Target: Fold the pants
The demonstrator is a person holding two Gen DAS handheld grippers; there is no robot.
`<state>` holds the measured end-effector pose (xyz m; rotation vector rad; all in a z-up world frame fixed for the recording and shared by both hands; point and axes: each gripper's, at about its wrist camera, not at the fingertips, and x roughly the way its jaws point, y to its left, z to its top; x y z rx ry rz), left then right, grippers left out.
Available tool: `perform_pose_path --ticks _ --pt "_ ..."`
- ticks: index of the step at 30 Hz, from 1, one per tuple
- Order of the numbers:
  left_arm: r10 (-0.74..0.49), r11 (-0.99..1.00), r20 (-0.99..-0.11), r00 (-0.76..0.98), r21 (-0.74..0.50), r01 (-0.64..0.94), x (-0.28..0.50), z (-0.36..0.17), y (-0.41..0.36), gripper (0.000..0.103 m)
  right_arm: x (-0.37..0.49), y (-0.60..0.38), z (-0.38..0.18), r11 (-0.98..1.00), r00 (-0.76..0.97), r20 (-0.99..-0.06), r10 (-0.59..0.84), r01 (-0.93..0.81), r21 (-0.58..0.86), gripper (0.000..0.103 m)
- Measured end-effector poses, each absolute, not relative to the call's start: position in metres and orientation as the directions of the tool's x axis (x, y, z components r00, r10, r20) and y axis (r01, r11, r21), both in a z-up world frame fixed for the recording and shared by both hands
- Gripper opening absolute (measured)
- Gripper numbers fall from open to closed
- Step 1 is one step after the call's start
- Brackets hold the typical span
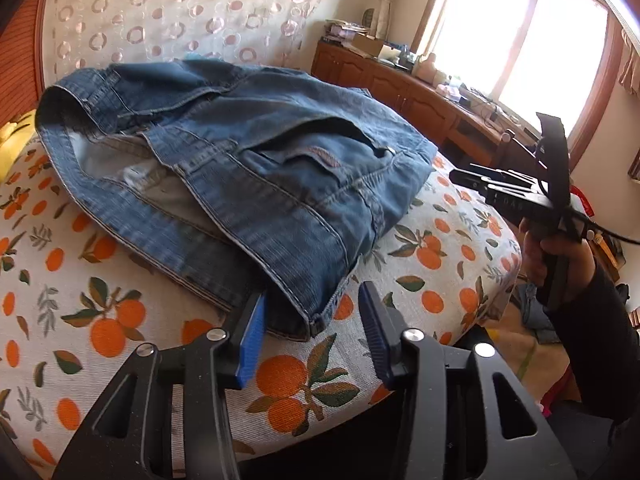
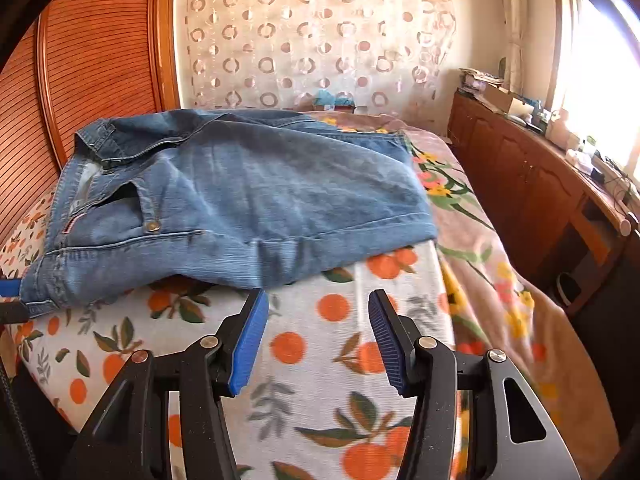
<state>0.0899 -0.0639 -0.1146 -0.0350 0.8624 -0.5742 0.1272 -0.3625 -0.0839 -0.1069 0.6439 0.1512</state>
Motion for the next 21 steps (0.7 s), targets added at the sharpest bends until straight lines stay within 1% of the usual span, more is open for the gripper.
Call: perform_pose_path --ticks 1,2,5,9,17,21 --pt "-0.495 0.845 -0.709 0.502 -0.260 0.466 0.090 -0.116 -0.065 0.032 0.128 -0.366 -0.084 0.985 0.787 -0.608 0.108 -0.169 -0.045 0.054" --pt "-0.500 0.841 -0.711 0.495 -0.262 0.473 0.090 -0.117 -0.066 0.025 0.129 -0.369 -0.085 0.986 0.783 -0.613 0.109 -0.166 -0.036 0.054" --pt "-0.500 0.837 -0.696 0.515 -0.236 0.494 0.087 -0.110 -0.069 0.009 0.135 -0.369 -0.088 0.985 0.774 -0.625 0.105 -0.166 -0.040 0.054" --pt "-0.516 0.832 -0.647 0.561 -0.223 0.508 0.086 -0.086 -0.063 0.006 0.142 -0.367 -0.089 0.983 0.767 -0.635 0.088 -0.169 -0.069 0.054" --pt "-0.509 0.850 -0.547 0.665 -0.199 0.488 0.092 -0.028 -0.038 0.006 0.158 -0.391 -0.080 0.988 0.766 -0.636 0.091 -0.152 -0.042 0.054" --pt "-0.501 0.854 -0.528 0.686 -0.174 0.490 0.097 -0.013 -0.039 0.006 0.169 -0.391 -0.083 0.984 0.761 -0.645 0.065 -0.155 -0.085 0.054"
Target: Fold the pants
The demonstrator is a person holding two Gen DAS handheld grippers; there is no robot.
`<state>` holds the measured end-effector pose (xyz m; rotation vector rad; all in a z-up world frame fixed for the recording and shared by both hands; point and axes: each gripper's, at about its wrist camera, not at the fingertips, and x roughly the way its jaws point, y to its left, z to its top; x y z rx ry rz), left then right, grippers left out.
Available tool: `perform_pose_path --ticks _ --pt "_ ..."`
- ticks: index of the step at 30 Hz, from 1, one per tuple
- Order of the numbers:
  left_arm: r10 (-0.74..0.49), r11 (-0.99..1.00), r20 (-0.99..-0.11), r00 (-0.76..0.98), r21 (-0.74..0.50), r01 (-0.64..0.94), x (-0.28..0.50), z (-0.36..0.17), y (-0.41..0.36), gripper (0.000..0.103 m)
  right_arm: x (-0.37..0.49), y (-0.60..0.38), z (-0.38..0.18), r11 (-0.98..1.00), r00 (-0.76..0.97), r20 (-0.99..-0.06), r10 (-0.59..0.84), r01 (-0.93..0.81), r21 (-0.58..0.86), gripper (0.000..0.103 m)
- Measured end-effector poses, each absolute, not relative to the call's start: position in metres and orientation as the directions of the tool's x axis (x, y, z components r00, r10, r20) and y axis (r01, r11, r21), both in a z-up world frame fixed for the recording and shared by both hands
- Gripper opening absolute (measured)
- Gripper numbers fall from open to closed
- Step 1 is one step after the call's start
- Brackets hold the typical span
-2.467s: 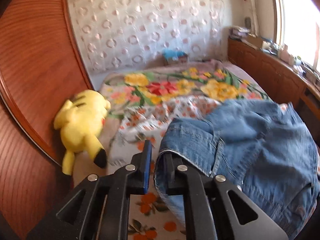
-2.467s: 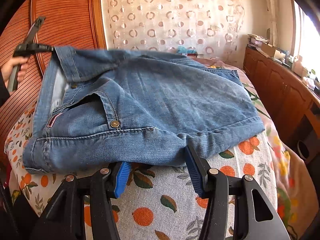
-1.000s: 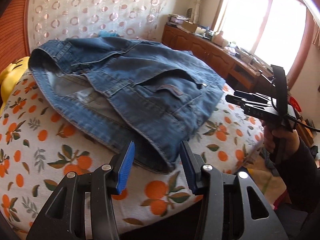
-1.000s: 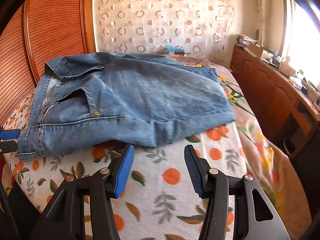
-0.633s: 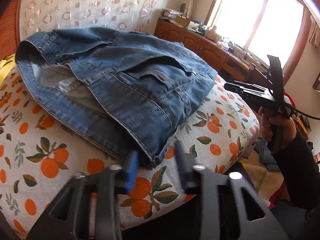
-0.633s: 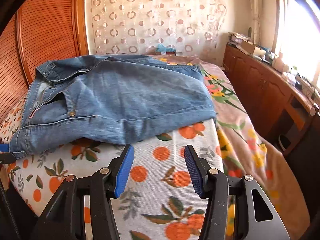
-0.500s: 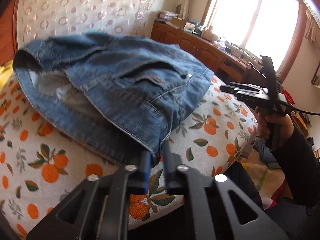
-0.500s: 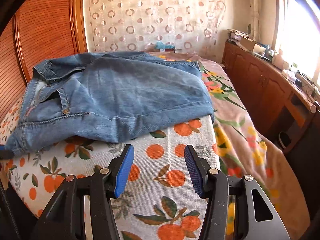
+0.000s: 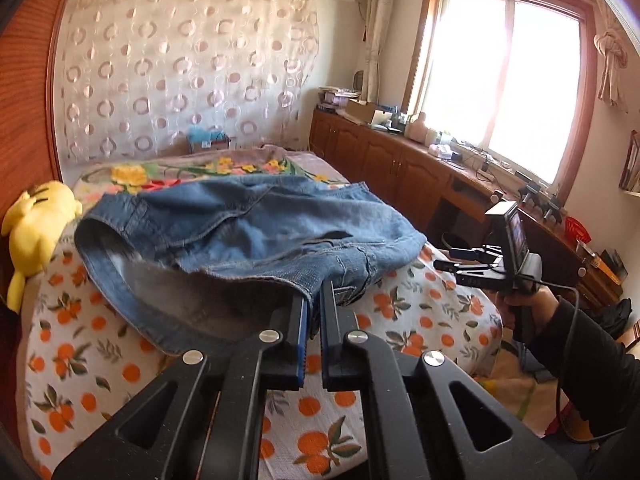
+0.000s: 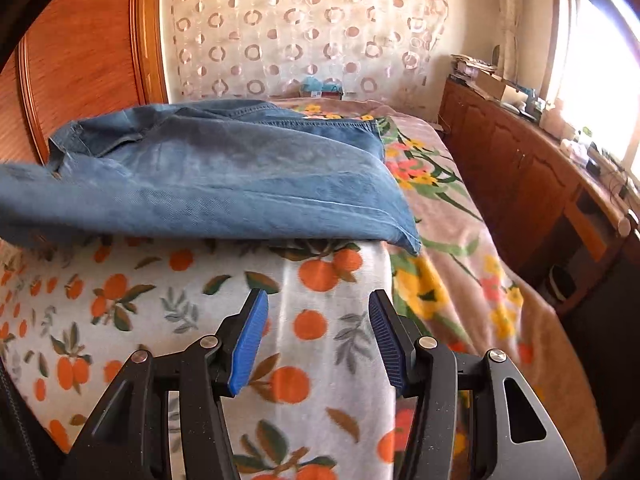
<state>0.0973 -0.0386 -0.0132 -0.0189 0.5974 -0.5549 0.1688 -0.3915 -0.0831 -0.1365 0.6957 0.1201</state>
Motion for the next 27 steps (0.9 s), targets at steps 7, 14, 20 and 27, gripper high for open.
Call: perform_pose_path --ticks 7,14,20,27 --pt "-0.486 0.862 -0.519 0.703 -0.151 0.484 0.110 -0.007 -0.042 0.005 0.204 -0.385 -0.083 0.968 0.753 -0.658 -0.006 -0.160 -0.191 0.055" --pt "-0.478 0.865 -0.502 0.721 -0.128 0.484 0.115 0.002 -0.043 0.005 0.238 -0.390 -0.080 0.973 0.739 -0.673 -0.025 -0.137 -0.186 0.055" --pt "-0.470 0.871 -0.481 0.740 -0.117 0.477 0.115 0.017 -0.040 0.005 0.242 -0.400 -0.069 0.984 0.758 -0.652 0.011 -0.125 -0.129 0.006" --pt "-0.444 0.888 -0.431 0.785 -0.095 0.450 0.097 0.051 -0.023 0.005 0.193 -0.407 -0.015 0.983 0.825 -0.559 0.079 -0.159 -0.096 0.001"
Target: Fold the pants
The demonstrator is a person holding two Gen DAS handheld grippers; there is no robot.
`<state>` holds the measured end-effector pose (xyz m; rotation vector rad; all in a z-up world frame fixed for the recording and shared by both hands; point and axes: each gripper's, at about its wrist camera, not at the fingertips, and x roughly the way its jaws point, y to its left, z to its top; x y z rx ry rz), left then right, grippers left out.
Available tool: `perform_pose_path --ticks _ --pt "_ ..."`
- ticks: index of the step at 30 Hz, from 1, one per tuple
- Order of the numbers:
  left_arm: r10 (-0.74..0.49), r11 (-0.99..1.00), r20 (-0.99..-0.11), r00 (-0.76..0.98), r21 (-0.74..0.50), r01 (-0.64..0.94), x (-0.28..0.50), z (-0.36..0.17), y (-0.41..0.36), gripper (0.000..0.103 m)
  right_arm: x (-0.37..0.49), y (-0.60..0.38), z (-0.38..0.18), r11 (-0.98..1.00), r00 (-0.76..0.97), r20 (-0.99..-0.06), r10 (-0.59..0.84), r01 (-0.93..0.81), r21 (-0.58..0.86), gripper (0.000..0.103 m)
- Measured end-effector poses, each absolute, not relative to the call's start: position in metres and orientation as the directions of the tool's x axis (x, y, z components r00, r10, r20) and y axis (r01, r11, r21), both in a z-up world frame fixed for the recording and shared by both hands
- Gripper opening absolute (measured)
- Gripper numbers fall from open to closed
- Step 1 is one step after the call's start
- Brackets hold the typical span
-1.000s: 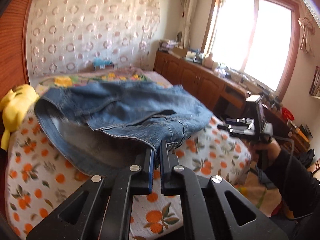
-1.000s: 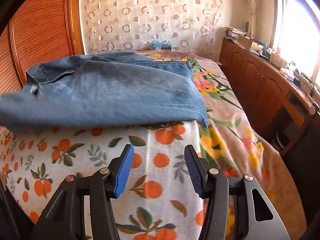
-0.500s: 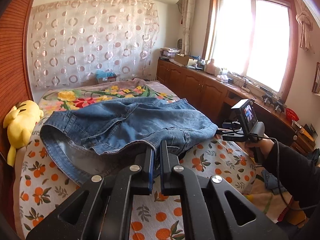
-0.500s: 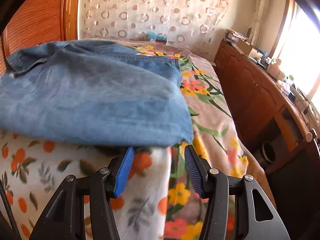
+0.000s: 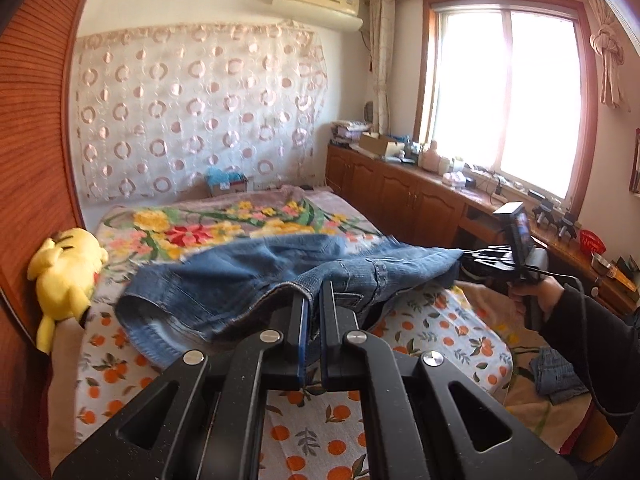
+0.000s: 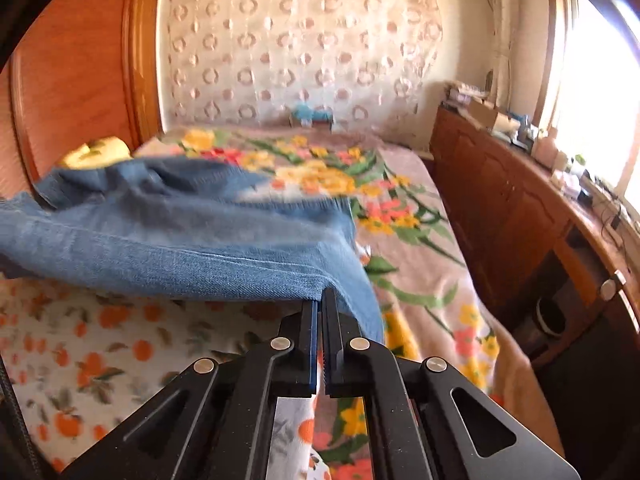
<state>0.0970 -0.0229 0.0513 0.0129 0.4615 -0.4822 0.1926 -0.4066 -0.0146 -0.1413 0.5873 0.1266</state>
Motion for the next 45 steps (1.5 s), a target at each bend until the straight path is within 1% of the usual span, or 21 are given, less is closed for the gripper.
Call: perform_pose_path --ticks 4,6,8,11,16,20,23,28,32,35,43,44,45 --pt "-0.422 0.900 -0.398 0.815 -0.072 0.431 0.073 0.073 -0.007 0.005 0.150 -0.403 0.015 0.974 0.845 -0.524 0.108 -0.196 -0.114 0.001" --pt "-0.408 0.906 -0.398 0.822 -0.065 0.419 0.061 0.075 0.004 0.005 0.126 -0.401 0.024 0.967 0.850 -0.512 0.123 -0.218 -0.130 0.001" --pt "-0.392 0.913 -0.412 0.823 -0.062 0.404 0.052 0.070 0.014 0.005 0.103 -0.403 0.027 0.960 0.846 -0.511 0.152 -0.248 -0.126 0.001" --pt "-0.367 0.924 -0.452 0.813 -0.073 0.376 0.037 0.053 0.031 0.005 0.072 -0.406 0.020 0.946 0.822 -0.535 0.195 -0.301 -0.117 0.001" --pt "-0.346 0.933 -0.519 0.782 -0.102 0.345 0.015 0.021 0.051 0.005 0.033 -0.404 -0.006 0.923 0.767 -0.586 0.261 -0.377 -0.081 0.001" --pt "-0.331 0.935 -0.598 0.730 -0.107 0.337 0.017 -0.012 0.049 0.005 0.024 -0.408 -0.028 0.922 0.741 -0.613 0.273 -0.383 -0.052 0.001" --pt "-0.331 0.933 -0.632 0.701 -0.108 0.343 0.015 -0.031 0.046 0.005 0.028 -0.410 -0.035 0.924 0.729 -0.631 0.266 -0.380 -0.049 0.001" --pt "-0.329 0.929 -0.650 0.686 -0.089 0.360 0.005 -0.043 0.040 0.006 0.039 -0.403 -0.036 0.926 0.705 -0.661 0.256 -0.375 -0.041 0.001" --pt "-0.317 0.931 -0.667 0.674 -0.081 0.357 0.003 -0.042 0.043 0.011 0.038 -0.396 -0.027 0.930 0.691 -0.681 0.244 -0.366 -0.038 0.002" --pt "-0.302 0.936 -0.662 0.686 -0.067 0.347 0.001 -0.037 0.050 0.012 0.027 -0.394 -0.015 0.933 0.697 -0.680 0.229 -0.357 -0.051 0.004" --pt "-0.300 0.944 -0.618 0.726 -0.084 0.319 0.007 -0.022 0.066 0.036 0.012 -0.402 0.011 0.947 0.749 -0.632 0.200 -0.314 -0.072 0.005" --pt "-0.302 0.944 -0.617 0.726 -0.088 0.318 0.010 -0.022 0.066 0.045 0.012 -0.402 0.013 0.948 0.757 -0.622 0.200 -0.310 -0.072 0.006" --pt "-0.301 0.945 -0.612 0.731 -0.090 0.314 0.012 -0.023 0.066 0.048 0.013 -0.402 0.014 0.949 0.764 -0.613 0.201 -0.306 -0.070 0.006"
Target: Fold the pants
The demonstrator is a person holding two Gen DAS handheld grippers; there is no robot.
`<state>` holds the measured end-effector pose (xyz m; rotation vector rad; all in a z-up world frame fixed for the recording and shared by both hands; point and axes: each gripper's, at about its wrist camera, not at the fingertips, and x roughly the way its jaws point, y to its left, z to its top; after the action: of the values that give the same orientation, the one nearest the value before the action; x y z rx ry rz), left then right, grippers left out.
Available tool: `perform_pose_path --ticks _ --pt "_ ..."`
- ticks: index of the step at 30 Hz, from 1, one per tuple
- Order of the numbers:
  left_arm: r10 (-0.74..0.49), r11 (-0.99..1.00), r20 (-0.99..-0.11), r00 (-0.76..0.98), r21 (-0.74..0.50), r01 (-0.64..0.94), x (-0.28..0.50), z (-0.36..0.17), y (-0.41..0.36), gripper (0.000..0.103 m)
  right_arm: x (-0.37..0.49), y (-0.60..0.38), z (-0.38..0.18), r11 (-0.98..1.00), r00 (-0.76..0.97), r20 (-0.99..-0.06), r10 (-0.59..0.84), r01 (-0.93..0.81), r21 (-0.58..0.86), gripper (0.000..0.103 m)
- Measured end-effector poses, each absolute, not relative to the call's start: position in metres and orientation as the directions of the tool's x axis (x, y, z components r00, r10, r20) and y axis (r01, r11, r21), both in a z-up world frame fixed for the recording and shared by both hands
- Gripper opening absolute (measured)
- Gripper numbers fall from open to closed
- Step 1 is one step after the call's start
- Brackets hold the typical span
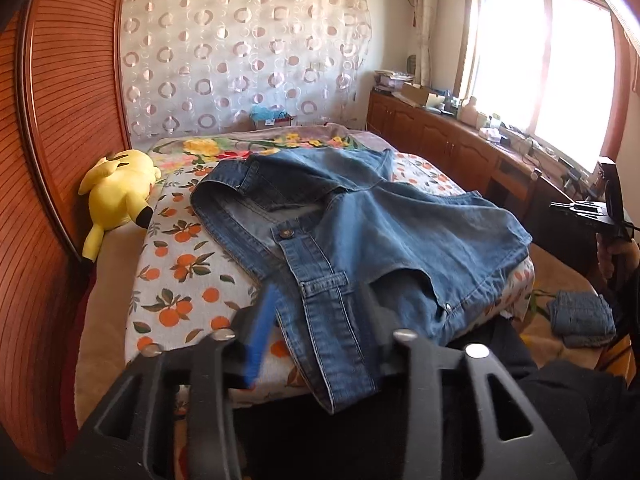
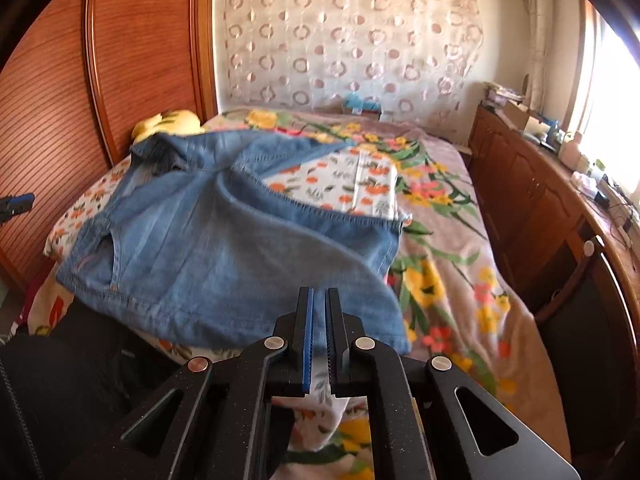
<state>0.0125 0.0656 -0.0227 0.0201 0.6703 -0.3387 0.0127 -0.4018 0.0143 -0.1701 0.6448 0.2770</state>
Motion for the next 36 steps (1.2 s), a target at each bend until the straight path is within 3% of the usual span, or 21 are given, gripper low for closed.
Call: perform_pose_path --ticks 2,5,9,12,25,29,33,36 --pt "-0.308 0.943 -0.607 0.732 -0.097 0.317 0.019 -0.024 0.064 0.048 0.016 -0.398 0.015 0.952 0.777 -0.594 0.209 -0.301 -0.060 0.008" --pt "-0.304 0.944 -0.614 0.729 -0.091 0.318 0.033 -0.027 0.057 0.048 0.026 -0.393 0.017 0.953 0.790 -0.570 0.227 -0.301 -0.038 0.017" --pt "-0.297 0.946 -0.610 0.735 -0.084 0.313 0.052 -0.030 0.050 0.048 0.049 -0.376 0.008 0.946 0.790 -0.552 0.266 -0.323 -0.007 0.038" --pt "-0.291 0.948 -0.612 0.735 -0.083 0.307 0.072 -0.036 0.047 0.048 0.074 -0.359 -0.007 0.936 0.780 -0.550 0.297 -0.352 0.006 0.043" --pt "-0.277 0.950 -0.669 0.689 -0.084 0.300 0.157 -0.078 0.040 0.048 0.176 -0.315 -0.071 0.935 0.704 -0.649 0.287 -0.353 0.031 0.044" --pt "-0.267 0.951 -0.706 0.656 -0.083 0.298 0.186 -0.097 0.037 0.038 0.187 -0.311 -0.088 0.942 0.695 -0.675 0.249 -0.337 0.001 0.045" --pt "-0.231 0.956 -0.746 0.625 -0.054 0.288 0.211 -0.117 0.034 0.038 0.189 -0.312 -0.093 0.945 0.701 -0.670 0.245 -0.327 0.003 0.045" --pt "-0.258 0.951 -0.772 0.581 -0.098 0.292 0.222 -0.127 0.034 0.038 0.191 -0.313 -0.094 0.947 0.703 -0.667 0.249 -0.322 0.014 0.045"
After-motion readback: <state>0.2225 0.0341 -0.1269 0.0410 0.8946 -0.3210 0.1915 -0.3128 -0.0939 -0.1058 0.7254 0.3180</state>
